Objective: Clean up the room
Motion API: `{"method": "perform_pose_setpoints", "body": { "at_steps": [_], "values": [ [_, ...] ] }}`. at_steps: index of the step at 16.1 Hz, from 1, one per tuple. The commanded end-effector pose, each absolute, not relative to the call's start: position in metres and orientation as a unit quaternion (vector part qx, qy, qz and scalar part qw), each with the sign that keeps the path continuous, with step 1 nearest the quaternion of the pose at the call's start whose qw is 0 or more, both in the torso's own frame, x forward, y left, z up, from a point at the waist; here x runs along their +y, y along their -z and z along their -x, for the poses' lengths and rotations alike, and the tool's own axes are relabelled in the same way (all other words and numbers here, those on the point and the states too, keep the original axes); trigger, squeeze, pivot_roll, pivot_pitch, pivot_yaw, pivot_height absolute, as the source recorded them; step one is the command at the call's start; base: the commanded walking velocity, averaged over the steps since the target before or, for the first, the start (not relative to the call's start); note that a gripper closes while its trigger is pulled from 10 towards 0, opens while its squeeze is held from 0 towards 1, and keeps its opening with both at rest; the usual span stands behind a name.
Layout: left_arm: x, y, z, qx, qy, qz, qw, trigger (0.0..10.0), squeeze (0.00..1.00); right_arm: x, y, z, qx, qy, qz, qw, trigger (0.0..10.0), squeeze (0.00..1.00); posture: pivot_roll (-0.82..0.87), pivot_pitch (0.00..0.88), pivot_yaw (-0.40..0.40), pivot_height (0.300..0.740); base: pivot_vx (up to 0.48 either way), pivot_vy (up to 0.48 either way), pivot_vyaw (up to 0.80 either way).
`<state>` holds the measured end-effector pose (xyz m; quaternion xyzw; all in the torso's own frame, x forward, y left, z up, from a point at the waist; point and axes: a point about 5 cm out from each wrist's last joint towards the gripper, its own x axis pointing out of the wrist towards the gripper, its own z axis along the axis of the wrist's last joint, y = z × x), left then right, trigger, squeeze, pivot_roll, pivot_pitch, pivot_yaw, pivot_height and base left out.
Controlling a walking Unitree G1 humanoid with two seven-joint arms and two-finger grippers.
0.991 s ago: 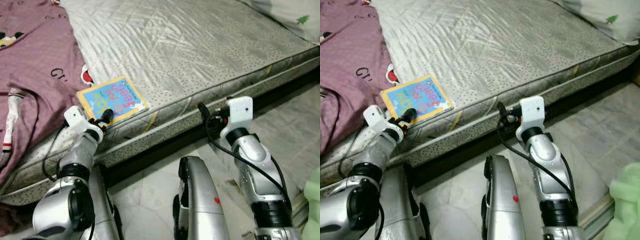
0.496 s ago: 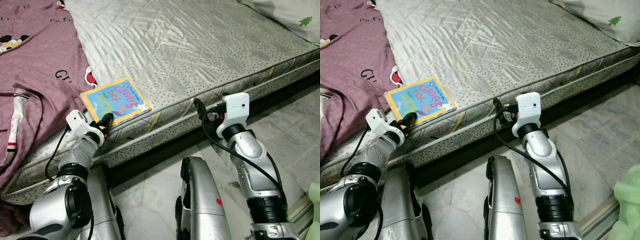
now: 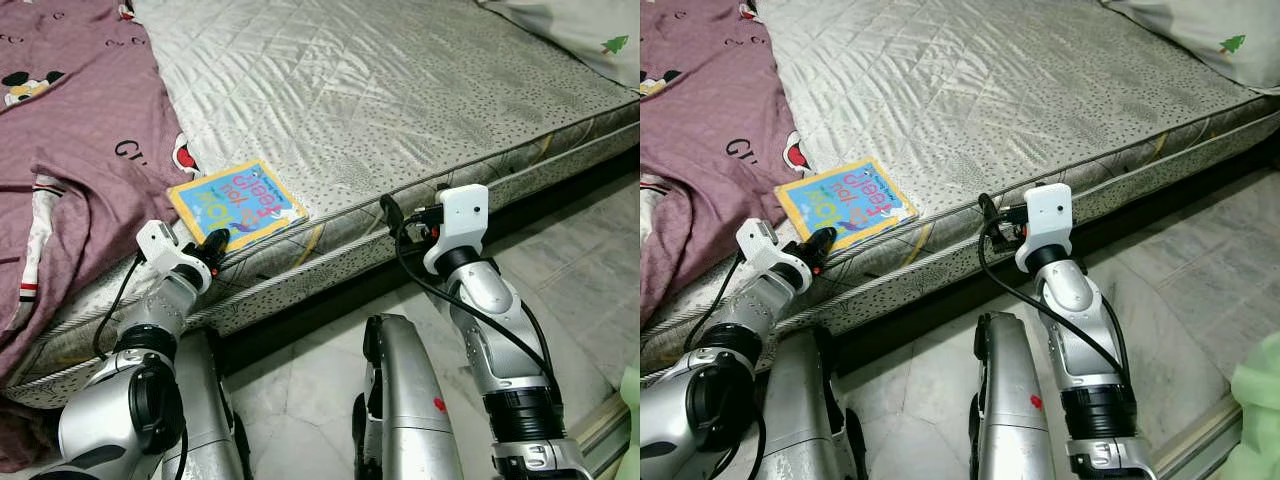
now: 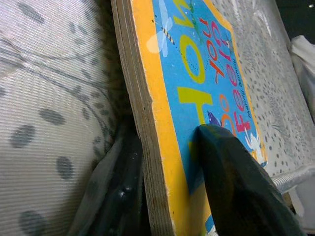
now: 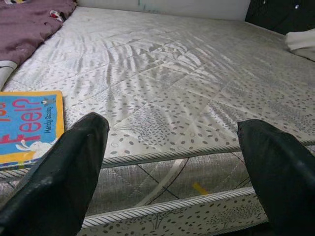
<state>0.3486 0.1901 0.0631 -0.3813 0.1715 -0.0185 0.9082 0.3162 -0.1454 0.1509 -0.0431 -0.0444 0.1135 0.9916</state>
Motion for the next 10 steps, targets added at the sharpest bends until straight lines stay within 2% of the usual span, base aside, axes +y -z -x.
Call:
{"method": "perform_pose_setpoints", "body": {
  "at_steps": [1,5,8,10],
  "values": [
    [0.174,-0.044,-0.338,0.228,0.022,0.380,0.896,0.0,0.00,-0.143,-0.152,-0.318,-0.048,-0.111,0.043,0.992,10.0,0.00,-0.17,0.080,-0.023,0.465,0.000,0.000,0.00],
    [0.176,-0.057,-0.347,0.189,0.023,0.364,0.912,0.0,0.00,-0.136,-0.148,-0.320,-0.041,-0.119,0.021,0.992,10.0,0.00,-0.15,0.071,-0.022,0.465,0.000,0.000,0.00],
    [0.180,-0.073,-0.357,0.148,0.024,0.319,0.936,0.0,0.00,-0.127,-0.129,-0.319,-0.002,-0.117,-0.012,0.993,10.0,0.00,-0.13,0.053,-0.018,0.465,0.000,0.000,0.00],
    [0.185,-0.087,-0.363,0.111,0.017,0.280,0.953,0.0,0.00,-0.119,-0.122,-0.319,0.013,-0.127,0.000,0.992,10.0,0.00,-0.12,0.043,-0.015,0.465,0.000,0.000,0.00]
  ]
}}
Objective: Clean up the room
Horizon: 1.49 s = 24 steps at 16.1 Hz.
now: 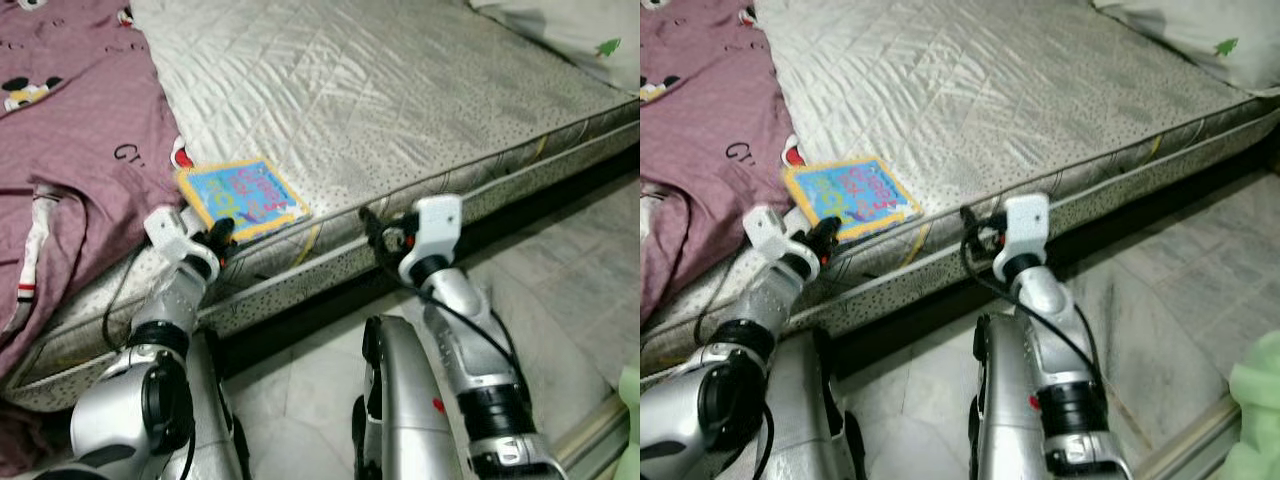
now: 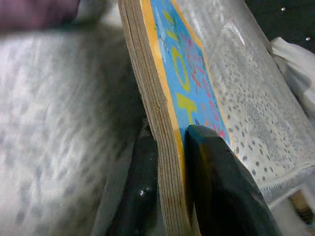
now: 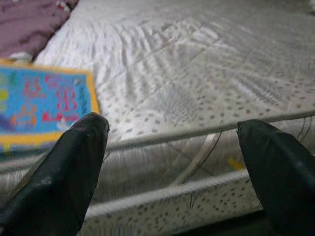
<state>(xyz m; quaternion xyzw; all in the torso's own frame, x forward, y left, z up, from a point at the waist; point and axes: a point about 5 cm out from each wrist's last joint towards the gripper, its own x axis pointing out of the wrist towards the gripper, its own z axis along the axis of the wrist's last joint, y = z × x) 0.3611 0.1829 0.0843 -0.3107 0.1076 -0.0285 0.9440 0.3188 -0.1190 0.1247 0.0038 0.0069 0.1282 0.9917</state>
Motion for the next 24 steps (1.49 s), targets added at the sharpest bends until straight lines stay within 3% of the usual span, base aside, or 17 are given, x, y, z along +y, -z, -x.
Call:
{"method": "perform_pose_setpoints", "body": {
  "at_steps": [1,6,8,11,13,17,24],
  "values": [
    [0.186,-0.092,-0.365,0.100,0.017,0.267,0.958,0.0,0.00,-0.118,-0.123,-0.321,0.011,-0.125,0.006,0.992,10.0,0.00,-0.11,0.035,-0.016,0.465,0.000,0.000,0.00],
    [0.197,-0.154,-0.377,-0.045,0.020,0.109,0.993,0.0,0.00,-0.103,-0.132,-0.333,-0.023,-0.157,0.013,0.987,10.0,0.00,-0.07,0.000,-0.008,0.465,0.000,0.000,0.00],
    [0.206,-0.183,-0.371,-0.113,0.001,0.057,0.992,0.0,0.00,-0.098,-0.129,-0.336,0.003,-0.172,-0.036,0.984,10.0,0.00,-0.05,0.000,0.005,0.465,0.000,0.000,0.00],
    [0.209,-0.193,-0.349,-0.148,-0.021,-0.016,0.989,0.0,0.00,-0.100,-0.121,-0.339,0.016,-0.130,-0.050,0.990,10.0,0.00,-0.02,0.000,0.017,0.465,0.000,0.000,0.00],
    [0.210,-0.175,-0.318,-0.120,-0.061,-0.085,0.987,10.0,0.00,-0.097,-0.128,-0.340,-0.008,-0.146,-0.055,0.988,10.0,0.00,-0.02,0.000,0.022,0.465,0.000,0.000,0.00],
    [0.203,-0.165,-0.279,-0.131,-0.091,-0.135,0.978,10.0,0.00,-0.101,-0.136,-0.343,-0.009,-0.131,-0.107,0.986,10.0,0.00,0.00,0.000,0.003,0.465,0.000,0.000,0.00],
    [0.191,-0.154,-0.267,-0.105,-0.083,-0.104,0.986,10.0,0.00,-0.101,-0.150,-0.341,-0.048,-0.127,-0.138,0.981,10.0,0.00,-0.02,0.000,0.007,0.465,0.000,0.000,0.00]
  ]
}}
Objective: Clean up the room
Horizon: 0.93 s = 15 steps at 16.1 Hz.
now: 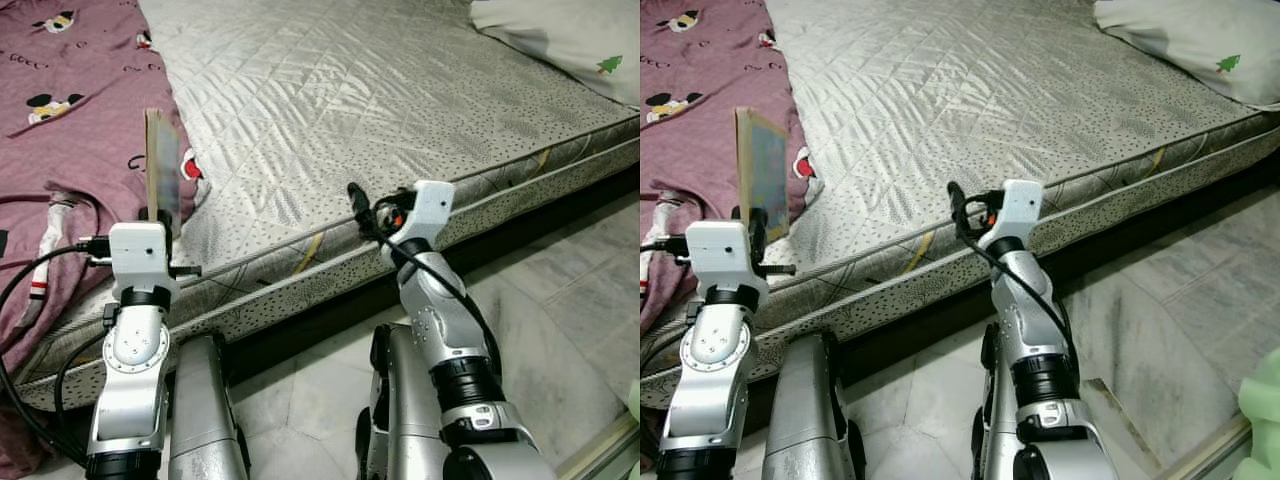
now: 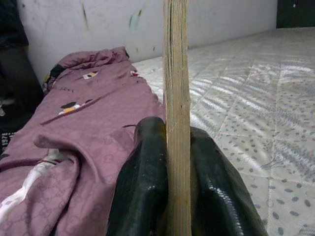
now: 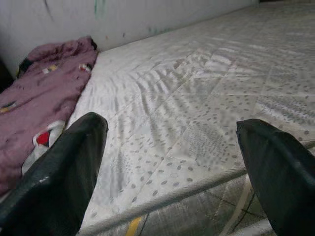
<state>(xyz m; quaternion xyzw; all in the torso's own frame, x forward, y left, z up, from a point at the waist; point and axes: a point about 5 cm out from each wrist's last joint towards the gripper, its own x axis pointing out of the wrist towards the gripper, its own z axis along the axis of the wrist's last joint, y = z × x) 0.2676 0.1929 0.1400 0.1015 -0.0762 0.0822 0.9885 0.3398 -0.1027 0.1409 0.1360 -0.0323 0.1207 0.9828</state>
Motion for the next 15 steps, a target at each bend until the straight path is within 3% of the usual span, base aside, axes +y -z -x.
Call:
{"method": "perform_pose_setpoints", "body": {
  "at_steps": [1,8,15],
  "values": [
    [0.185,-0.155,-0.270,-0.114,-0.063,-0.089,0.987,10.0,0.00,-0.098,-0.156,-0.342,-0.058,-0.134,-0.142,0.979,10.0,0.00,-0.02,0.000,0.003,0.485,0.000,0.000,0.00],
    [0.174,-0.156,-0.273,-0.118,-0.038,-0.067,0.990,10.0,0.00,-0.100,-0.162,-0.343,-0.064,-0.138,-0.141,0.978,10.0,0.00,-0.04,0.000,-0.002,0.561,0.000,0.000,0.00],
    [0.174,-0.156,-0.273,-0.118,-0.038,-0.067,0.990,10.0,0.00,-0.100,-0.162,-0.343,-0.064,-0.138,-0.141,0.978,10.0,0.00,-0.04,0.000,-0.002,0.561,0.000,0.000,0.00]
  ]
}}
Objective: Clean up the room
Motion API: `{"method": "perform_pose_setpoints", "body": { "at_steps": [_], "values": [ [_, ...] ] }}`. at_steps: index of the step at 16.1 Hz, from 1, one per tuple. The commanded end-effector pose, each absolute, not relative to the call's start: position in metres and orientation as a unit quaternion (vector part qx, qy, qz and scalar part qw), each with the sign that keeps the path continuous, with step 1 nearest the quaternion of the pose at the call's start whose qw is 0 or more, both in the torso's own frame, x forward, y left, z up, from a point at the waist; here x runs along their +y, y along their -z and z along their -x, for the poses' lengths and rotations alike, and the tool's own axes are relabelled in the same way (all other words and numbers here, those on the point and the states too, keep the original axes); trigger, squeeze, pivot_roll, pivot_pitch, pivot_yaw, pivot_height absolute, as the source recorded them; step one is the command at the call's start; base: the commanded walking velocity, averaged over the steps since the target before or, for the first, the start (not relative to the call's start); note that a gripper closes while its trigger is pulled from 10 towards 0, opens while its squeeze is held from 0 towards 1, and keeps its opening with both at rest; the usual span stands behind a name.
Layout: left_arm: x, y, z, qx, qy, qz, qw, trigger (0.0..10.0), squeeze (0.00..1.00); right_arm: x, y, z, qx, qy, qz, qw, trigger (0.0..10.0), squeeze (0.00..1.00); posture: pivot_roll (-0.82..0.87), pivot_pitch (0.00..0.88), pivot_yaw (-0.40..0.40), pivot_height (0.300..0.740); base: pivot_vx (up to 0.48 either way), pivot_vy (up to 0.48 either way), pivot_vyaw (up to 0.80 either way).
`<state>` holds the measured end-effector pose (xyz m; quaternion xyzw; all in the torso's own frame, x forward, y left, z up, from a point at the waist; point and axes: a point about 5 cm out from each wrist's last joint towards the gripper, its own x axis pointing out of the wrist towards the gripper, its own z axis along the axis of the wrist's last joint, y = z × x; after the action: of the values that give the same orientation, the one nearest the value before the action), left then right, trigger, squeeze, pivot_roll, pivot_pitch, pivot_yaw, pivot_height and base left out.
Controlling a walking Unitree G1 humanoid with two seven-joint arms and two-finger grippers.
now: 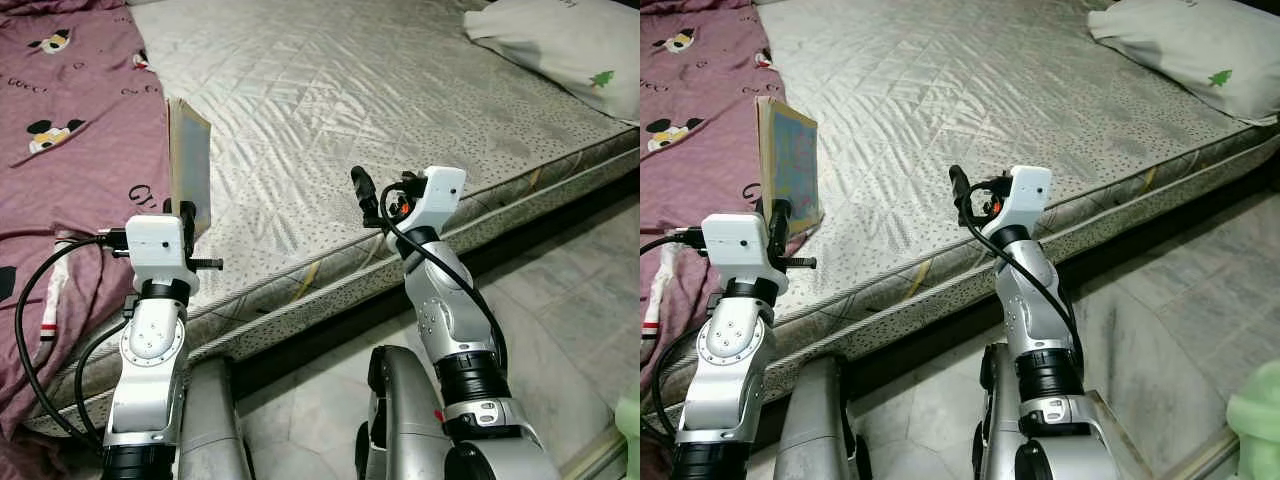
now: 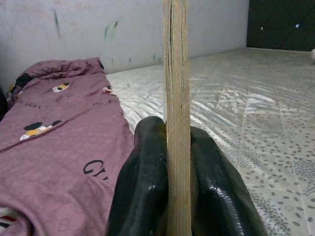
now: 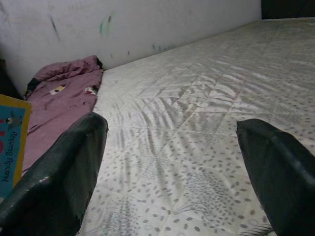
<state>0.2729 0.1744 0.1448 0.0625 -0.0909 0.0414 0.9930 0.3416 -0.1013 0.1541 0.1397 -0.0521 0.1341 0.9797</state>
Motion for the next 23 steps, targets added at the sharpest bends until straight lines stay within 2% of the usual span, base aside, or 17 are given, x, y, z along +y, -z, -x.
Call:
{"method": "perform_pose_setpoints", "body": {
  "at_steps": [1,12,16,21,23],
  "values": [
    [0.1741,-0.1555,-0.2730,-0.118,-0.038,-0.067,0.990,10.0,0.00,-0.1001,-0.1625,-0.3428,-0.064,-0.138,-0.141,0.978,10.0,0.00,-0.04,0.000,-0.002,0.561,0.000,0.000,0.00],
    [0.1726,-0.1560,-0.2788,-0.114,-0.041,-0.083,0.989,10.0,0.00,-0.0994,-0.1607,-0.3432,-0.066,-0.137,-0.129,0.980,10.0,0.00,-0.03,0.000,0.000,0.566,0.000,0.000,0.00],
    [0.1724,-0.1563,-0.2788,-0.112,-0.037,-0.077,0.990,10.0,0.00,-0.0996,-0.1611,-0.3440,-0.067,-0.135,-0.127,0.980,10.0,0.00,-0.03,0.000,0.000,0.604,0.000,0.000,0.00],
    [0.1711,-0.1554,-0.2790,-0.110,-0.034,-0.077,0.990,10.0,0.00,-0.1005,-0.1590,-0.3427,-0.071,-0.133,-0.117,0.982,10.0,0.00,-0.03,0.000,0.002,0.604,0.000,0.000,0.00],
    [0.1706,-0.1553,-0.2790,-0.110,-0.033,-0.075,0.991,10.0,0.00,-0.1029,-0.1594,-0.3435,-0.072,-0.126,-0.108,0.984,10.0,0.00,-0.03,0.000,0.002,0.623,0.000,0.000,0.00]
  ]
}}
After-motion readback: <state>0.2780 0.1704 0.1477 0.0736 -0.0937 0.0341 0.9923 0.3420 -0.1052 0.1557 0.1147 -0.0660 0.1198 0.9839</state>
